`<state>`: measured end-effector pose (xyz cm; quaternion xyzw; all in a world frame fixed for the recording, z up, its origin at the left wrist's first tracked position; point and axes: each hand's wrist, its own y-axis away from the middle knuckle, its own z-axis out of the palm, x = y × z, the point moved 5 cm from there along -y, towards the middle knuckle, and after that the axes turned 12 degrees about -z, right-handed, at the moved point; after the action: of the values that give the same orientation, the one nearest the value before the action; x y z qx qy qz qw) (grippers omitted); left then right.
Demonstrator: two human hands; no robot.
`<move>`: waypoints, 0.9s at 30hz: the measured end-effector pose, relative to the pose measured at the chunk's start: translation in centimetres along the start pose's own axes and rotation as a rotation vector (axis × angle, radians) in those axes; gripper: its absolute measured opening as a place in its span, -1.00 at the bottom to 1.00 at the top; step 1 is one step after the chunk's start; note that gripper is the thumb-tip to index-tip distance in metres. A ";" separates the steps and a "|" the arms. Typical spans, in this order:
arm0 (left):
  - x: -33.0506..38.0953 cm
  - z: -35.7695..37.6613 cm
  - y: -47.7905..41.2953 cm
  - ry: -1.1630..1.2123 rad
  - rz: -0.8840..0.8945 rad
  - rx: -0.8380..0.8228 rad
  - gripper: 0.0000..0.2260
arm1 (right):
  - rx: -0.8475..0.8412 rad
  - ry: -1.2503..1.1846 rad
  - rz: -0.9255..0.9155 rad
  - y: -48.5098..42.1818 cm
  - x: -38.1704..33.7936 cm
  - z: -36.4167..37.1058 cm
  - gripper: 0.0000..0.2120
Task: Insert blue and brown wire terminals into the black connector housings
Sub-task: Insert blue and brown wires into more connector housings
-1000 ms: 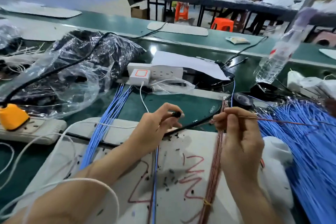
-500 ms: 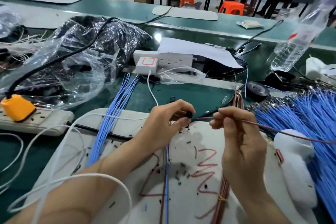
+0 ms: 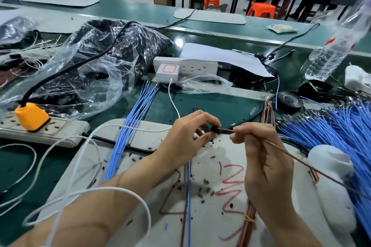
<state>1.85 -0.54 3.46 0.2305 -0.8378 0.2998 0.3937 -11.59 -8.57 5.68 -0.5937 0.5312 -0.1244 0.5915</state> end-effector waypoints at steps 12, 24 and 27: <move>0.0 0.2 0.0 0.003 0.027 -0.018 -0.86 | -0.068 0.047 -0.002 0.1 0.5 0.5 -0.79; -0.3 0.2 0.1 0.025 -0.018 -0.030 -0.66 | 0.062 -0.244 0.350 0.7 2.5 0.4 -0.79; -0.4 0.3 0.1 0.028 -0.021 -0.048 -0.82 | 0.069 -0.325 0.389 0.8 2.5 0.6 -0.78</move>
<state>1.86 -0.63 3.01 0.2254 -0.8367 0.2789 0.4140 -10.47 -9.99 3.65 -0.4721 0.5287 0.0709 0.7019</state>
